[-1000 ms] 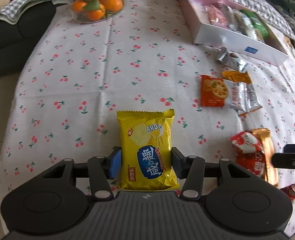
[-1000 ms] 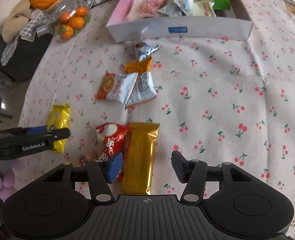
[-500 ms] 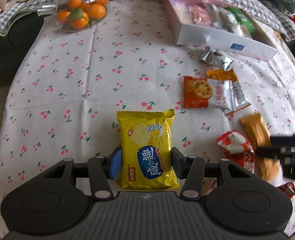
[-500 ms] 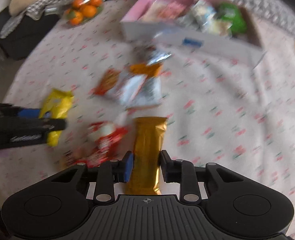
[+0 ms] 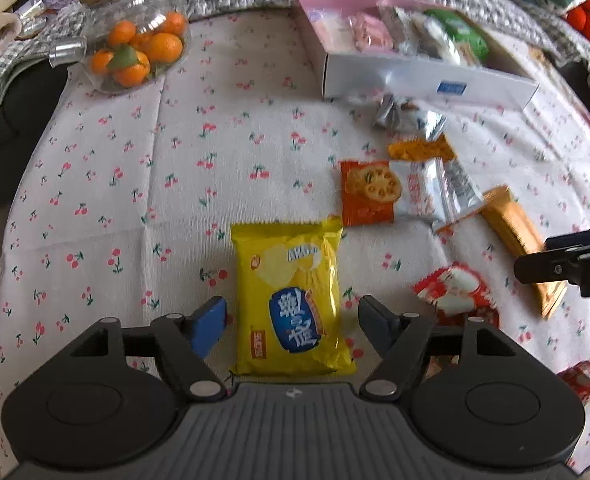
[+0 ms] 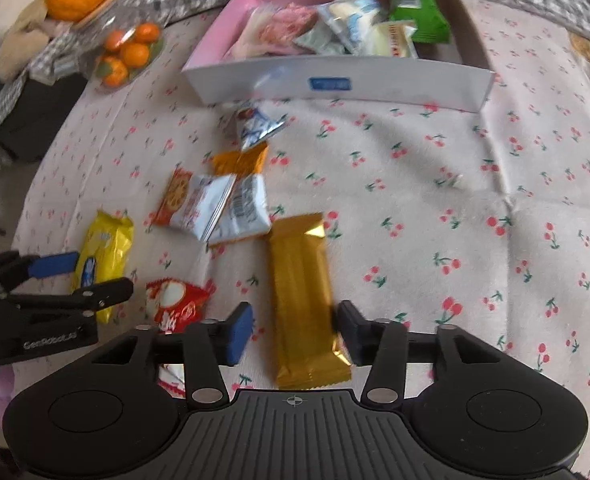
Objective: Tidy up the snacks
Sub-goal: 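Lift the yellow chip bag and gold bar and carry them over the box, then lower both snacks into the box and open both tools, then move both open tools from the box to the red candy packs on the table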
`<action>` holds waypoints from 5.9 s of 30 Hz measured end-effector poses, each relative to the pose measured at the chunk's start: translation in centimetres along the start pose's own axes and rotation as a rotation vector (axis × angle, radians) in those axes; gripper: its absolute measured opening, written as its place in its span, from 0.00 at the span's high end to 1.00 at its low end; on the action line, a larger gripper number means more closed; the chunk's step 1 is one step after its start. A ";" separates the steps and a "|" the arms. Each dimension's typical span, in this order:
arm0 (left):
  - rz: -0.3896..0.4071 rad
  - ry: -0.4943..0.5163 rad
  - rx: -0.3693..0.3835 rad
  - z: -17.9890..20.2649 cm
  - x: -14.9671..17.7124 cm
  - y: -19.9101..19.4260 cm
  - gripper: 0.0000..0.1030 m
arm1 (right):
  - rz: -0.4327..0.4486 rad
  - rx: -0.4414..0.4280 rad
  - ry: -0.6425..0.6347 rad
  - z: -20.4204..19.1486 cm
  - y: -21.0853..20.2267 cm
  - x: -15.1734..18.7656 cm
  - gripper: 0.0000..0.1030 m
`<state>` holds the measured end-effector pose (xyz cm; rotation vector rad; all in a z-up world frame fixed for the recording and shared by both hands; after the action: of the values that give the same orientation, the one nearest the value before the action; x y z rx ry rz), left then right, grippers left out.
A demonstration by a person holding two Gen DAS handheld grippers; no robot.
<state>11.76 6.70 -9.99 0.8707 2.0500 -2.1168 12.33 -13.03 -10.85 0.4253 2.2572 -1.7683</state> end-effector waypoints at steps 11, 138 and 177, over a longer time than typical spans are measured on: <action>0.002 -0.070 -0.005 -0.5 0.2 -0.3 0.54 | 0.052 0.114 -0.191 -2.0 0.5 0.9 0.58; 0.292 0.035 0.002 7.3 -5.6 -7.6 0.01 | 0.313 0.001 0.183 4.8 -10.4 -1.4 0.23; 0.157 0.259 0.096 8.5 1.7 -2.0 0.29 | 0.218 -0.106 -0.435 -0.1 -4.4 11.7 0.06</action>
<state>6.54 -0.51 -9.35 1.3366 1.9238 -2.1287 -0.15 -13.00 -11.08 0.2264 1.9083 -1.4574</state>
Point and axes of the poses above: each gripper's, at about its wrist camera, not at the fingertips, and y roughly the way its jaws point, z to its right, x to its underside, the point moved 2 cm from there along y, roughly the way its jaws point, and after that the axes turned 3 degrees about y, right-handed, at the moved point
